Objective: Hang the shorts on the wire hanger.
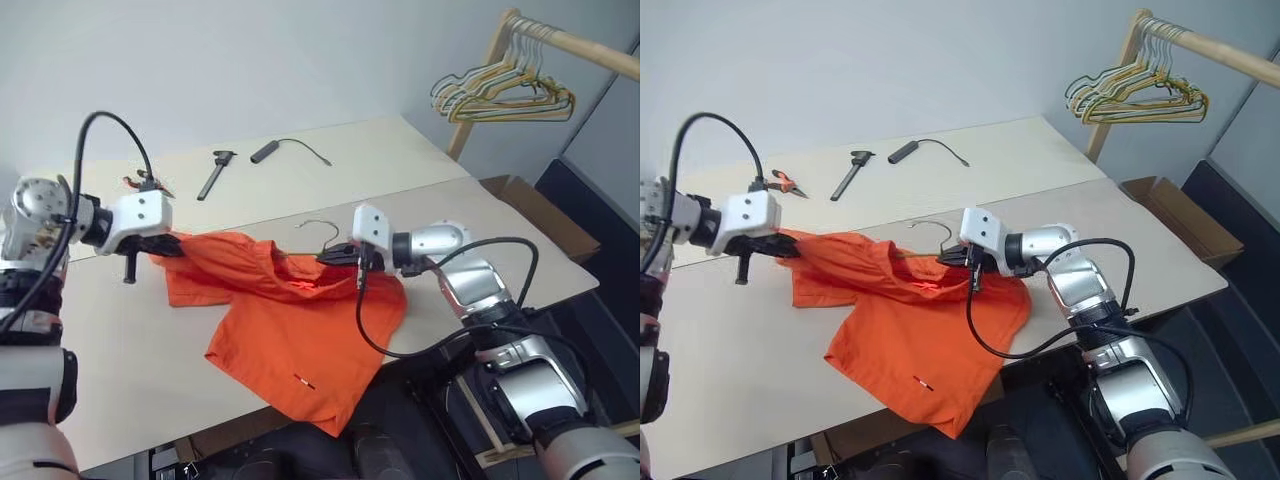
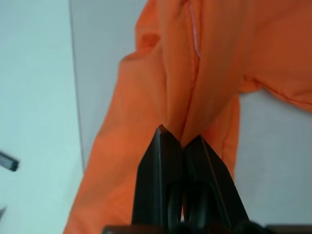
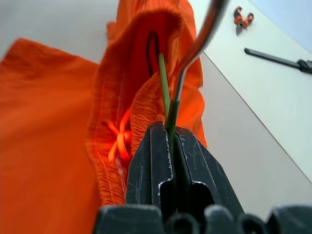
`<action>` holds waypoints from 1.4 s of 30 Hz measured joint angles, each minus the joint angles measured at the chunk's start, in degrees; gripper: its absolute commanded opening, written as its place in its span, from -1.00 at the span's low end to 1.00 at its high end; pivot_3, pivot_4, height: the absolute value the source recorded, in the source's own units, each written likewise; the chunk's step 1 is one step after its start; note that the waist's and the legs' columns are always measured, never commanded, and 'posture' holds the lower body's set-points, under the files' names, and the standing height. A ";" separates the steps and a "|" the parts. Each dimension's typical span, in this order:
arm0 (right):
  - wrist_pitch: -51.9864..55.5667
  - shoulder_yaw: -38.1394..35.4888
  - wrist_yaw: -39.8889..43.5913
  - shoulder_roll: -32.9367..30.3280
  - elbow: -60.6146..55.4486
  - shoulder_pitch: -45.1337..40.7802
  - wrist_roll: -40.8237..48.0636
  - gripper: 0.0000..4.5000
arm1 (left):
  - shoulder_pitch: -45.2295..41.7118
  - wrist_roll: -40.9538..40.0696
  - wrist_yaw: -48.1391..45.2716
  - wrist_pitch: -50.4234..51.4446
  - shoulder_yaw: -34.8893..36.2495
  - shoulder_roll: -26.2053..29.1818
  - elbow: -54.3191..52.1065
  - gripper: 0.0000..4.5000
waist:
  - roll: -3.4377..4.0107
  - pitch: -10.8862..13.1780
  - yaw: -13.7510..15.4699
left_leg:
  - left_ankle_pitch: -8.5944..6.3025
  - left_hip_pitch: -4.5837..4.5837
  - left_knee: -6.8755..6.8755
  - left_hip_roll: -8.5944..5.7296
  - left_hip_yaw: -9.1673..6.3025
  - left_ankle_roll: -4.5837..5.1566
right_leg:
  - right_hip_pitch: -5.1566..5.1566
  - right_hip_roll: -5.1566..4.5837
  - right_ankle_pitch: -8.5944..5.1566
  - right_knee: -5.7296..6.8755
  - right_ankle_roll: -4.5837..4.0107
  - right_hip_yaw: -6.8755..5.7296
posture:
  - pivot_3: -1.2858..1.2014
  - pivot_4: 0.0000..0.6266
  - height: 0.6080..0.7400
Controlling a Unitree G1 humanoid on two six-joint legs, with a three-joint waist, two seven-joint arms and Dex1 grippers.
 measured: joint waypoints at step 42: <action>15.21 1.09 9.35 -2.59 3.64 -17.86 2.41 -1.00 | -9.56 -0.83 -0.18 -0.15 -6.74 -14.26 0.07 -0.59 | 0.03 -0.33 -2.12 | 0.01 -0.08 0.03 -0.05 -0.06 -0.01 | -0.02 -0.11 0.00 -0.02 0.00 -0.07 | -0.08 -1.00 1.00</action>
